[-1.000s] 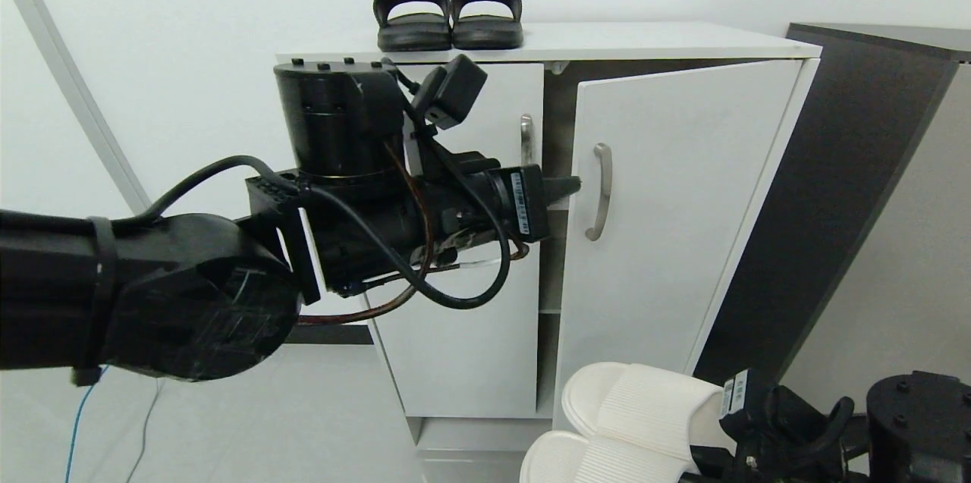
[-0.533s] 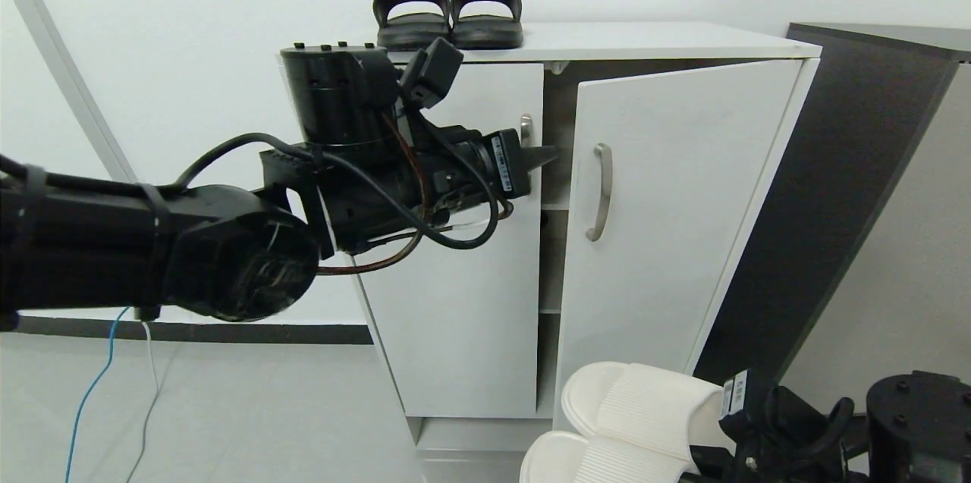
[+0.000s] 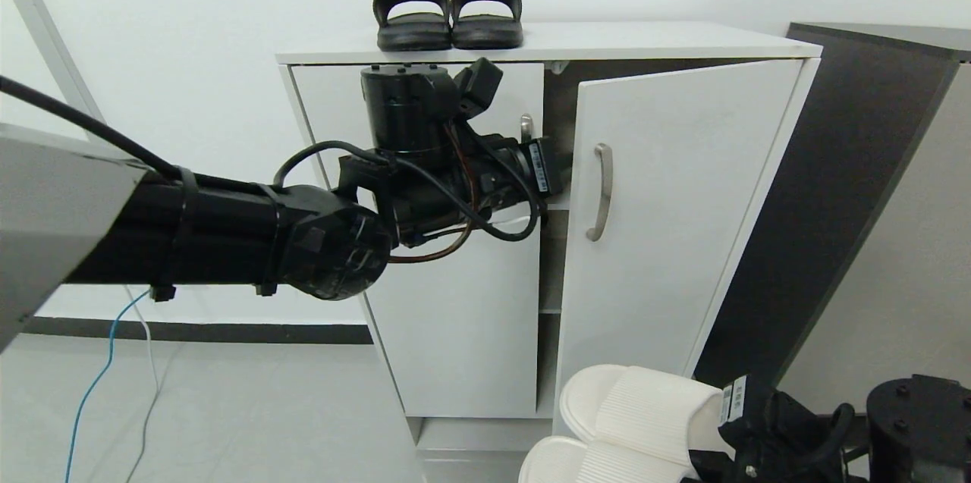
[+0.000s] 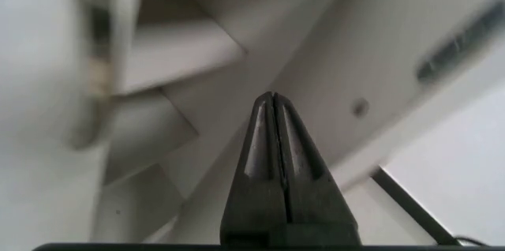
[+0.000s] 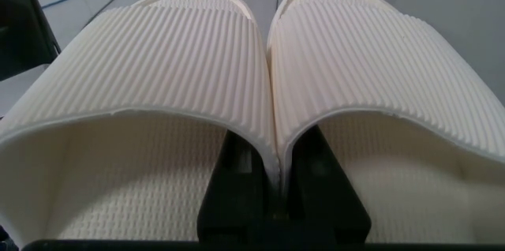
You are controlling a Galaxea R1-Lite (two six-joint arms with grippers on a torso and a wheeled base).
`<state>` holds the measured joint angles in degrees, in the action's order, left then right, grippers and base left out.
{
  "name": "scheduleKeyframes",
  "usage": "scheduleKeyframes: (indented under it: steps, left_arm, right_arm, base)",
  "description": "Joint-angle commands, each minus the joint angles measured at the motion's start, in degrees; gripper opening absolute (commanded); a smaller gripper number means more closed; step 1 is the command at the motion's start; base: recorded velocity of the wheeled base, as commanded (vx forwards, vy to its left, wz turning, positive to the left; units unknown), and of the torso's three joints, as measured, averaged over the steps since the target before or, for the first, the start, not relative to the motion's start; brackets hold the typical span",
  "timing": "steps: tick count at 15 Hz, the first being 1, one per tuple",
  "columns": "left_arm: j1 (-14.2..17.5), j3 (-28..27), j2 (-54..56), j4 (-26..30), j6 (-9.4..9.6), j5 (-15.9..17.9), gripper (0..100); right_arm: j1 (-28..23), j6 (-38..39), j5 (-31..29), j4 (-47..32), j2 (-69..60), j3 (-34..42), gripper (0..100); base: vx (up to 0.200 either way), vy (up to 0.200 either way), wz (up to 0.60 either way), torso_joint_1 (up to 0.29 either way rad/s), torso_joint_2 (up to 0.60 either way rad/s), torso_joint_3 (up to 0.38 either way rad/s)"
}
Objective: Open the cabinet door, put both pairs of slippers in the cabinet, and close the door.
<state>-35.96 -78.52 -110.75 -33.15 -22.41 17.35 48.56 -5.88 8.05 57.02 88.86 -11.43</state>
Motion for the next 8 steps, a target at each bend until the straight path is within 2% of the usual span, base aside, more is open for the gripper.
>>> scheduleKeyframes:
  steps: [1, 4, 8]
  left_arm:
    - [-1.9, 1.2, 1.0, -0.1, 0.08, 0.0, 0]
    - [-4.2, 3.8, 3.2, -0.2, 0.43, 0.0, 0]
    - [-4.8, 5.1, 3.1, -4.1, 0.26, 0.1, 0]
  right_arm:
    - [0.1, 0.0, 0.0, 0.0, 0.2, 0.0, 0]
    - [0.1, -0.1, 0.0, 0.0, 0.1, 0.0, 0]
    - [0.1, -0.1, 0.0, 0.0, -0.1, 0.0, 0]
  base:
    - [-0.200, 0.000, 0.00, 0.002, 0.00, 0.007]
    - [-0.200, 0.000, 0.00, 0.007, 0.00, 0.001]
    - [-0.200, 0.000, 0.00, 0.000, 0.00, 0.002]
